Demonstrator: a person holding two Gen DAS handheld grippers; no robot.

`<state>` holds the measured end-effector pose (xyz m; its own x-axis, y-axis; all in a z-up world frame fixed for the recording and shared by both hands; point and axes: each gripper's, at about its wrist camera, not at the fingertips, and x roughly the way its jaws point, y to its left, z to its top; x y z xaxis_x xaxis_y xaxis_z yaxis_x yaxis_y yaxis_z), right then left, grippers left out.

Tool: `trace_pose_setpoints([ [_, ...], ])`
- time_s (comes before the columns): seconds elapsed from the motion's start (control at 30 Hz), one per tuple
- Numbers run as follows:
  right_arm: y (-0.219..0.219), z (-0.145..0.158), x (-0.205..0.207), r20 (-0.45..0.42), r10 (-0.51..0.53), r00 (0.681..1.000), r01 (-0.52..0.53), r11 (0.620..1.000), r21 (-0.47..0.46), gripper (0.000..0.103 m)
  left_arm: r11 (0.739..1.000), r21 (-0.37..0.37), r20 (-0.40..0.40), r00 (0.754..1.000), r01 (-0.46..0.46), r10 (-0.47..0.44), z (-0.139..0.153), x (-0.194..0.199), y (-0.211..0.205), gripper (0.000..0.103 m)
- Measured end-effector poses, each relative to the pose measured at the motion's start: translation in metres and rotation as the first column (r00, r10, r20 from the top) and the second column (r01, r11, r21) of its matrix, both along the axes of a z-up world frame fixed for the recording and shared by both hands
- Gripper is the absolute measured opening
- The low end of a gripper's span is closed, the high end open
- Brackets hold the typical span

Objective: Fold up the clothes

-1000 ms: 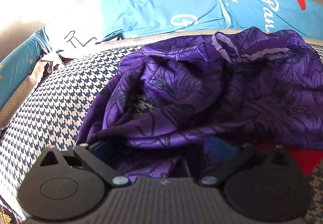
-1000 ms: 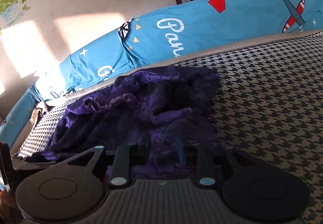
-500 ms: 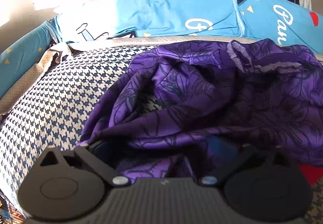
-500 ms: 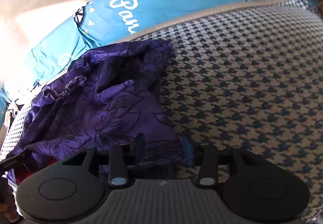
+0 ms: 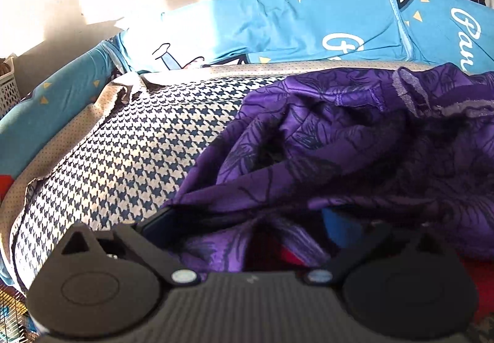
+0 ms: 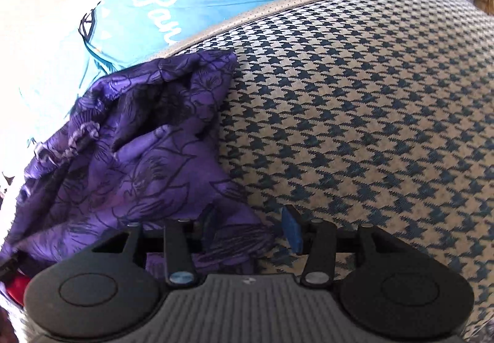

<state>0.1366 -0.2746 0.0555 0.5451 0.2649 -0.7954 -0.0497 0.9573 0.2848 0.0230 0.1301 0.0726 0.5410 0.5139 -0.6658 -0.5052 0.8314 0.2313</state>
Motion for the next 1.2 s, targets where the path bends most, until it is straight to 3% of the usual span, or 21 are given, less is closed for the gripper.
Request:
trace_pose_setpoints([
  [0.17,0.003,-0.002,0.002,-0.004,0.001,1.0,-0.001,1.0,-0.024,0.058,0.994,0.022,0.014,0.994,-0.106,0.106,0.003,-0.002,0.014,0.103],
  [0.23,0.004,-0.003,0.002,-0.007,0.006,1.0,-0.006,1.0,-0.005,0.058,0.99,-0.024,0.019,0.99,-0.138,0.138,0.003,-0.004,0.024,0.103],
  [0.3,0.005,-0.003,0.002,-0.01,0.023,1.0,-0.023,0.999,0.024,0.051,0.988,-0.057,0.023,0.989,-0.144,0.145,0.003,-0.007,0.028,0.103],
  [0.37,0.008,-0.003,0.001,-0.018,0.038,0.999,-0.038,0.999,0.033,0.031,0.986,-0.083,0.027,0.989,-0.145,0.148,0.003,-0.01,0.031,0.103],
  [0.43,0.012,-0.001,0.0,-0.002,0.043,0.999,-0.043,0.999,0.008,0.013,0.99,-0.069,0.036,0.991,-0.124,0.126,0.005,-0.013,0.026,0.103],
  [0.6,0.011,0.014,-0.013,0.062,0.027,0.998,-0.029,0.999,0.044,0.01,0.993,-0.107,0.078,0.995,-0.047,0.056,0.013,-0.029,0.012,0.103],
  [0.77,0.0,0.033,-0.031,0.135,0.021,0.991,-0.052,0.972,0.23,0.01,0.994,-0.105,0.101,0.995,0.018,-0.008,0.015,-0.048,-0.007,0.103],
  [1.0,0.012,0.051,-0.049,0.237,0.1,0.966,-0.184,0.912,0.366,0.01,0.985,-0.09,0.08,0.986,0.15,-0.143,0.006,-0.067,-0.05,0.103],
  [1.2,0.018,0.057,-0.042,0.287,0.073,0.955,-0.216,0.835,0.506,0.009,0.946,-0.092,0.057,0.951,0.31,-0.305,-0.002,-0.071,-0.087,0.103],
])
